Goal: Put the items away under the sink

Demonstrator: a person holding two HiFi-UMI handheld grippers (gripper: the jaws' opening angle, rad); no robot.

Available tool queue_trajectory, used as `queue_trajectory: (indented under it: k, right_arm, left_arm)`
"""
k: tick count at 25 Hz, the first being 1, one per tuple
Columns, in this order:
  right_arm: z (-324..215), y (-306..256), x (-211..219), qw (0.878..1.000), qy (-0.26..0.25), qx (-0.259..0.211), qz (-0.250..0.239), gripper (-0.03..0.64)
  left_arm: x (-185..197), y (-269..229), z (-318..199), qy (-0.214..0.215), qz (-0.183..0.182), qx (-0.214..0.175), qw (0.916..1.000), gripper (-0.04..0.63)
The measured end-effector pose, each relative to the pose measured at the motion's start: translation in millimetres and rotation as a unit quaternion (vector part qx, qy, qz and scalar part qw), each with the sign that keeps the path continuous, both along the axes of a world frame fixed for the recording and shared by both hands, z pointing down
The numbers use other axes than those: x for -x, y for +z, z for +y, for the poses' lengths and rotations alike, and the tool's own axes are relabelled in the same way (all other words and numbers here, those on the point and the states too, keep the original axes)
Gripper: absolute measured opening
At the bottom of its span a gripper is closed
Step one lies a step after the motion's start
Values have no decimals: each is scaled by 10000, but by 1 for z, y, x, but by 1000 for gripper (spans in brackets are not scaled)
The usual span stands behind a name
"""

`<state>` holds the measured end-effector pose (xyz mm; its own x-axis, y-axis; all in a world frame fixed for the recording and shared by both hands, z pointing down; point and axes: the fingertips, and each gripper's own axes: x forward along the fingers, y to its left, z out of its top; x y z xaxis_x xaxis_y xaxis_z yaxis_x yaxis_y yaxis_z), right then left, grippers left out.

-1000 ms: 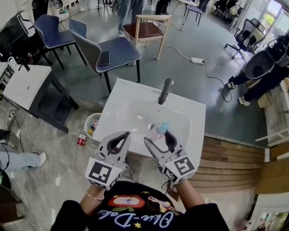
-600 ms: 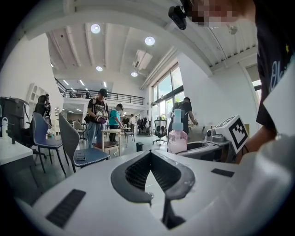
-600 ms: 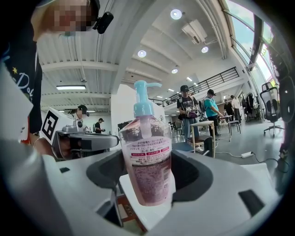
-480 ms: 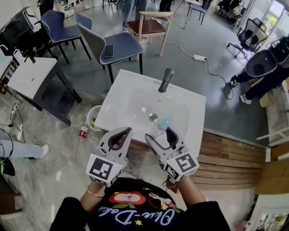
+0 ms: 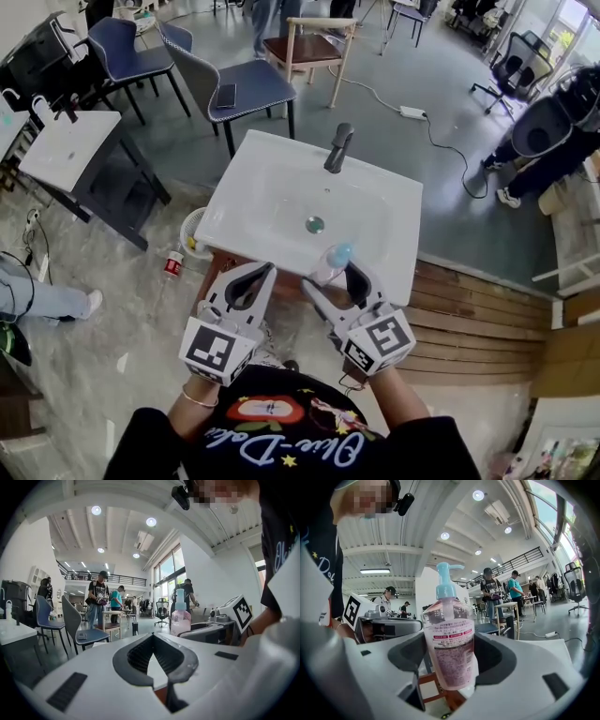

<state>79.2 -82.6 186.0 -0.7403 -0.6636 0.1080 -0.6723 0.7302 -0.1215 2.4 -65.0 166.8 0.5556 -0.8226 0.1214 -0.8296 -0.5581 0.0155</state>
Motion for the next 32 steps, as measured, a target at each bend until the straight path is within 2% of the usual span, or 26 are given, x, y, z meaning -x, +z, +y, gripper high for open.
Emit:
queue_trajectory:
  k: [11,17,24,32]
  right_arm:
    - [40,-2,3,9999,-35,22,-122,321]
    - [56,-4,9,9999,12,89,-132,321]
    - [62,-12,15,9991,389,70,-159,321]
    - [76,-3,22,9966,768,245,-159,321]
  left_arm:
    - [6,0,41,-38,-120,58,9999,6]
    - [7,0,53,138,-168,61,9997,6]
    - [12,-7,50,530,-204,28,9984,6]
    - [28,3,57,781,-191,242,9965,6]
